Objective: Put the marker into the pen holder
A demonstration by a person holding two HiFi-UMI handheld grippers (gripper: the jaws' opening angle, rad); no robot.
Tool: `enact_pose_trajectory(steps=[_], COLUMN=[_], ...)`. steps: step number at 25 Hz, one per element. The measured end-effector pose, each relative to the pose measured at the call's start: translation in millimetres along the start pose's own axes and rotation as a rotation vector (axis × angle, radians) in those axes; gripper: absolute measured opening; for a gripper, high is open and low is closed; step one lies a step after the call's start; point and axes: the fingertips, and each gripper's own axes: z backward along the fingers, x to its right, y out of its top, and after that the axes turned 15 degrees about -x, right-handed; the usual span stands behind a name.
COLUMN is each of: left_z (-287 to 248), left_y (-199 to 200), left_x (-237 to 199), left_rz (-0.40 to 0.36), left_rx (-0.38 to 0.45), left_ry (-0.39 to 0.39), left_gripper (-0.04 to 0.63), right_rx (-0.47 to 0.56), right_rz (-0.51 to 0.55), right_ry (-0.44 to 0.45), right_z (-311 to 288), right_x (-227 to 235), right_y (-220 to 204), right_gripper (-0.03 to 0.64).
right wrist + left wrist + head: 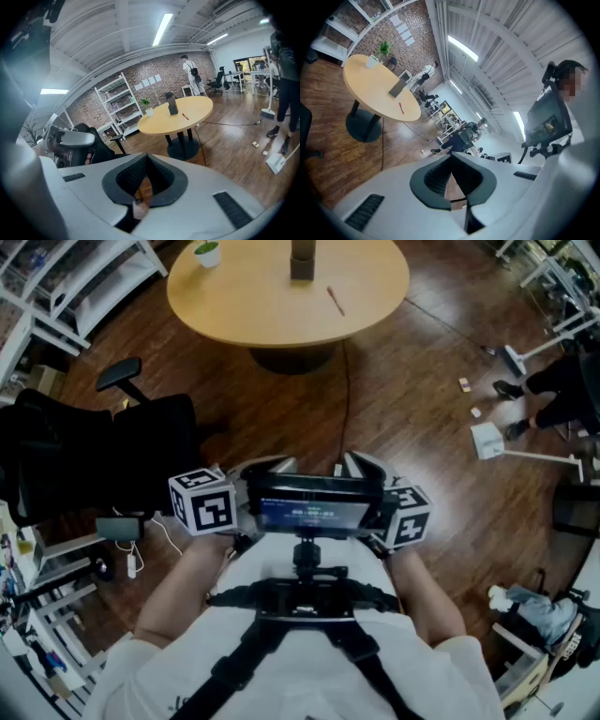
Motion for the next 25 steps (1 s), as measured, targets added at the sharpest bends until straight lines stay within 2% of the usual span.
enact_pose_trajectory(steps=[10,17,25], left_z=[6,-20,-41], left_y=[13,7,13], left_x=[-10,-1,-1], left_rz=[-0.014,-0.005,0.013], left_rx=[0.052,0.015,0.018], left_ry=[0.062,0.046,0.05], left_gripper=[-0.006,-0.006,-0.006], right_rx=[-0.014,-0.027,-0.048], right_rz=[0.0,0.007,0.001], right_ry=[0.006,0.021,0.027], right_z=[2,5,9], right_x=[10,24,45], right_y=[-2,1,0], right_gripper=[0.008,0.008,0.009])
